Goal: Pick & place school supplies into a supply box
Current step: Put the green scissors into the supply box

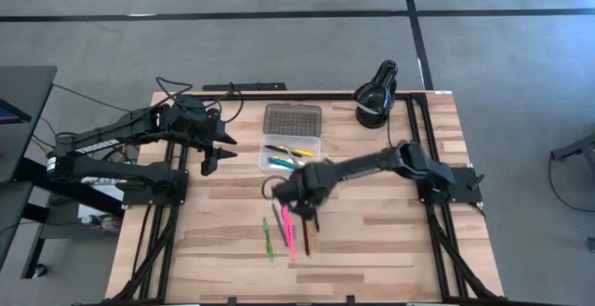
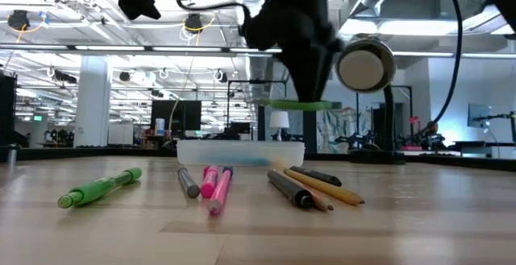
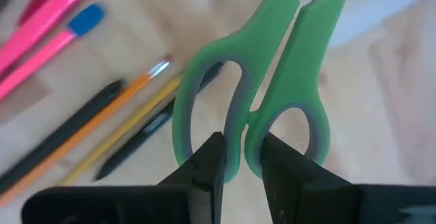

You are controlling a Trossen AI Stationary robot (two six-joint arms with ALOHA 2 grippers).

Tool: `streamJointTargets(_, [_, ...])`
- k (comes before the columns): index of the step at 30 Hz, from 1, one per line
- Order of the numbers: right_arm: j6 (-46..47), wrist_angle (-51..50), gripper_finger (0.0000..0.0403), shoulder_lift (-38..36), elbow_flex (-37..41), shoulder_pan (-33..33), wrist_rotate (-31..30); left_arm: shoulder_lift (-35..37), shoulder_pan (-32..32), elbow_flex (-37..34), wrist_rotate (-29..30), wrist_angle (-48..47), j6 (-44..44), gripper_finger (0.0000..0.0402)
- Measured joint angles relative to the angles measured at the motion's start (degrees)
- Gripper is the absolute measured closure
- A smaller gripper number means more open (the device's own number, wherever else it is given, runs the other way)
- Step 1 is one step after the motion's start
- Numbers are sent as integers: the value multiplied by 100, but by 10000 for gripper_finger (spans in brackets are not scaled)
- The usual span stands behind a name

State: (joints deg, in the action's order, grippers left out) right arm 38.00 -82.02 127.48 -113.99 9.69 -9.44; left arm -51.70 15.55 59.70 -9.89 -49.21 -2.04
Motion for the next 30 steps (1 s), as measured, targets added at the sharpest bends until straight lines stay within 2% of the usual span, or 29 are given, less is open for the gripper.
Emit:
streamJointTargets(7, [-1854,193,339,0,0,-855,-12,44,-1,0,40,5,481,229])
streamJointTargets(14, [-3437,315,339,0,0,-1409,49,82,-75,2,465,31,935,229])
streamJointTargets(22, [-4656,699,339,0,0,-1758,238,76,-399,2,1104,71,1393,229])
streamJointTargets(30, [-5139,855,339,15,54,-1932,407,76,-694,2,1589,282,1641,229])
